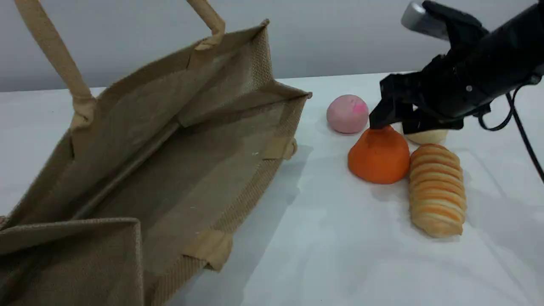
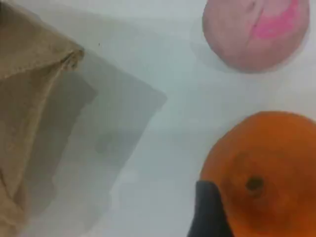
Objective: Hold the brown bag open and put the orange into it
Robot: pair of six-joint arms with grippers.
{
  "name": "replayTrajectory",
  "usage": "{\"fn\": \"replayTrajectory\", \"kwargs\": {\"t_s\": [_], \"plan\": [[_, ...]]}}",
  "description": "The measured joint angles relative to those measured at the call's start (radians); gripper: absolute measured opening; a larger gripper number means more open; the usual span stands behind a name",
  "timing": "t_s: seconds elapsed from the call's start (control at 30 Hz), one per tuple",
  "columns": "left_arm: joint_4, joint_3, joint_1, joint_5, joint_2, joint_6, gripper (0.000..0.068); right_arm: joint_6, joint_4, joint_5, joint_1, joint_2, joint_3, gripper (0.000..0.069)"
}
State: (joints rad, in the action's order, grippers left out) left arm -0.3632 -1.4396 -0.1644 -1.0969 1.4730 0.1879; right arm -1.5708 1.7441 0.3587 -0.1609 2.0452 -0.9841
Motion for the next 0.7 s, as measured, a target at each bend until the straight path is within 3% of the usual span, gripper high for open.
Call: {"fn": "replayTrajectory", "kwargs": {"t_s": [0.37, 0.43, 0.57, 0.7], "plan": [[-0.007, 0.0, 0.0, 0.002, 0.0, -0.01, 0.0087, 0.0, 0.001, 0.06, 0.0, 0.135, -0.053, 0.0389], [-0.007, 0.0, 0.0, 0.002, 0.0, -0.01, 0.0087, 0.0, 0.001, 0.076, 0.0, 0.137, -0.053, 0.0329], [-0.007, 0.0, 0.0, 0.001, 0.0, -0.01, 0.0087, 0.0, 0.0, 0.132, 0.0, 0.137, -0.052, 0.0091], [-0.007, 0.0, 0.0, 0.001, 0.0, 0.015, 0.0087, 0.0, -0.003, 0.177, 0.0, 0.13, -0.052, 0.0035]]}}
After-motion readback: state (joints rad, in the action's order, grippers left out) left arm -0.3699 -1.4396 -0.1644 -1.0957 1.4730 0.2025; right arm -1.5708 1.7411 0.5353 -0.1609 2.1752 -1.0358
